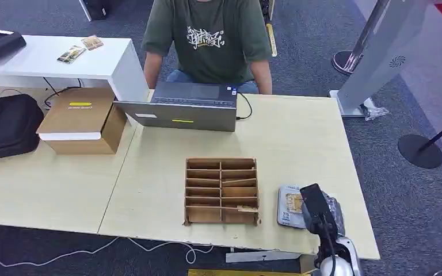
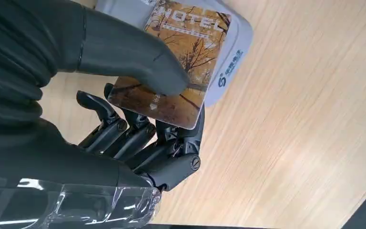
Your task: Pass the card to the sensor for recognition and then transmit it.
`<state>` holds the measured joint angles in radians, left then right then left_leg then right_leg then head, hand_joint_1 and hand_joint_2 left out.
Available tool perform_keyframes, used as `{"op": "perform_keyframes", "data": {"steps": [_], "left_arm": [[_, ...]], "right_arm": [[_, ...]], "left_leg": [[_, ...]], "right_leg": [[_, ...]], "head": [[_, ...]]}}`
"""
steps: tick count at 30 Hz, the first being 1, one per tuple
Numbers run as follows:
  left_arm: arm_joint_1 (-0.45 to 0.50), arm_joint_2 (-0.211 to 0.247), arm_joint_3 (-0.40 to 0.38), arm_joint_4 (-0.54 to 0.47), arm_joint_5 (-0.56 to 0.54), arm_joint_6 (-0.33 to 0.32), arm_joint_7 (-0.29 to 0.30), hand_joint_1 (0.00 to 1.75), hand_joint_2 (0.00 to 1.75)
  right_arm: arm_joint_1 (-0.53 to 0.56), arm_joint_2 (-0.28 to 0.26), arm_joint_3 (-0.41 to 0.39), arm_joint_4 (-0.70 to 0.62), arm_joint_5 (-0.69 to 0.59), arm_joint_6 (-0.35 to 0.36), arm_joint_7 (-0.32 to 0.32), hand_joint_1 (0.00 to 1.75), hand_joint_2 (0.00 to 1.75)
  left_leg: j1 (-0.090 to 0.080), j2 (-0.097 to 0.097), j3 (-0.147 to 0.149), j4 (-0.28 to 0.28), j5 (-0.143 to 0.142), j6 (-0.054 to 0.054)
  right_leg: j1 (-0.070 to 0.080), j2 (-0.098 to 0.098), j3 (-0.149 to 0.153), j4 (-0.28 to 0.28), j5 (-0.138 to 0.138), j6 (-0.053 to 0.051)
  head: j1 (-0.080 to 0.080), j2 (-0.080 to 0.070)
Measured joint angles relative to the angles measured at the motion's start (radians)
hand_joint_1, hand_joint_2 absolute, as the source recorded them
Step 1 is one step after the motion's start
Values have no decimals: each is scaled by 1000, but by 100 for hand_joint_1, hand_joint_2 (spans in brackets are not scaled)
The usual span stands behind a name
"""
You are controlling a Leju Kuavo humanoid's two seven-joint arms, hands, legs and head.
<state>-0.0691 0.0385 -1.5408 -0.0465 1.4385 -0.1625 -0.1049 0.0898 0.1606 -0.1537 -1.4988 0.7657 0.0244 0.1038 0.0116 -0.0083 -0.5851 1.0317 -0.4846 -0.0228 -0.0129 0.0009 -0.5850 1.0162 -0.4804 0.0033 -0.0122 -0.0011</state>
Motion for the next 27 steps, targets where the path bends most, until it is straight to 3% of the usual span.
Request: {"op": "perform_keyframes", "data": {"steps": [16,27], "left_arm": [[-3,15,0,0,-11,6,0,0,0],[-3,17,0,0,-14,8,0,0,0]], "right_arm": [[-92,-92,125,109,45,10,14,175,175],[-79,-105,151,125,17,0,31,175,175]], "left_leg": [[0,0,0,0,0,0],[0,0,0,0,0,0]], "right_leg": [[0,0,0,0,0,0],[0,0,0,0,0,0]], "head": [[0,0],[0,0]]}}
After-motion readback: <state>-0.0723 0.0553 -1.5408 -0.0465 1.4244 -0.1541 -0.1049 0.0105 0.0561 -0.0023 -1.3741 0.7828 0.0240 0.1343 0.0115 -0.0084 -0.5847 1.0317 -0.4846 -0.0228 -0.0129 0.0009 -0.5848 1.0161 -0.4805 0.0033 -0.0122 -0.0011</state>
